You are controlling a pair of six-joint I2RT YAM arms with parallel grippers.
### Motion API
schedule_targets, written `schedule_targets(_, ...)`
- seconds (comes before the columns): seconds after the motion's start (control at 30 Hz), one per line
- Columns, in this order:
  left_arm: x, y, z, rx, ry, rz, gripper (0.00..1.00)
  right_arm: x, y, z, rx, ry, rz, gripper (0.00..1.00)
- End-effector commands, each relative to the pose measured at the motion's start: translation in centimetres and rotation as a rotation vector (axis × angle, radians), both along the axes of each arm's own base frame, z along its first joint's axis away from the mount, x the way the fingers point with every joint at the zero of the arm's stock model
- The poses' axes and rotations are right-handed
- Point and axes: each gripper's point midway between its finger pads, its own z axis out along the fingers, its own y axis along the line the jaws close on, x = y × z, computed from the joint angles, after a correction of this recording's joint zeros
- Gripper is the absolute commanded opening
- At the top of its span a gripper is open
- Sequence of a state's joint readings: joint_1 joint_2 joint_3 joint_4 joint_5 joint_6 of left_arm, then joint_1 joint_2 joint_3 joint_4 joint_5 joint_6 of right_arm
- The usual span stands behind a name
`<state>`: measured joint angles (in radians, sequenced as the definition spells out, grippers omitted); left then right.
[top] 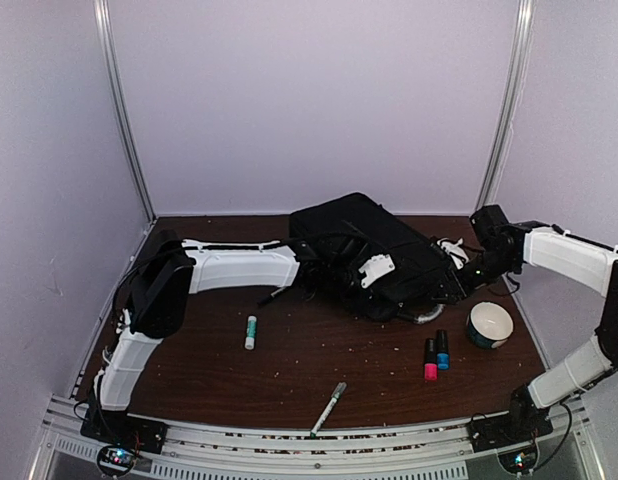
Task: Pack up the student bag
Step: Move the student bag to the center of the board, then grab the largest pocket of the student bag.
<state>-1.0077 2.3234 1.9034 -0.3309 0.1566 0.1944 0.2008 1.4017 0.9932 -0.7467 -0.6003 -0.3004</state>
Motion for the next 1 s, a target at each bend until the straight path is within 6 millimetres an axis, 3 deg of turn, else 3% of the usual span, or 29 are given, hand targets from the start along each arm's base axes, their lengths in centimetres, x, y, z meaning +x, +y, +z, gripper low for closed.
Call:
schedule_targets(0.0,0.4,-3.1,4.7,-0.234,0.066,-0.023,0.01,1.3,1.7,-1.6,0.008,-0.011,-0.006,0.54)
schedule_targets(0.1,0.3,-3.1,4.5,-0.236,0.082,-0.019,0.01,1.3,2.8,-2.8,-0.004,-0.008,0.016,0.53)
schedule_targets(0.33,0.1,-3.3,4.9,-0.266,0.120,-0.019,0.01,2.3,4.7,-3.5,-0.013,-0.058,0.036,0.52)
schedule_targets(0.73,0.2,-3.2,5.8,-0.294,0.160,-0.021,0.02,2.6,6.3,-4.4,0.023,-0.071,0.055,0.49)
schedule_targets(0.83,0.3,-3.2,5.9,-0.297,0.156,-0.020,0.02,2.7,6.8,-4.7,0.021,-0.054,0.062,0.42)
schedule_targets(0.97,0.5,-3.0,5.9,-0.294,0.150,-0.017,0.02,2.8,7.0,-4.8,0.018,-0.049,0.072,0.21)
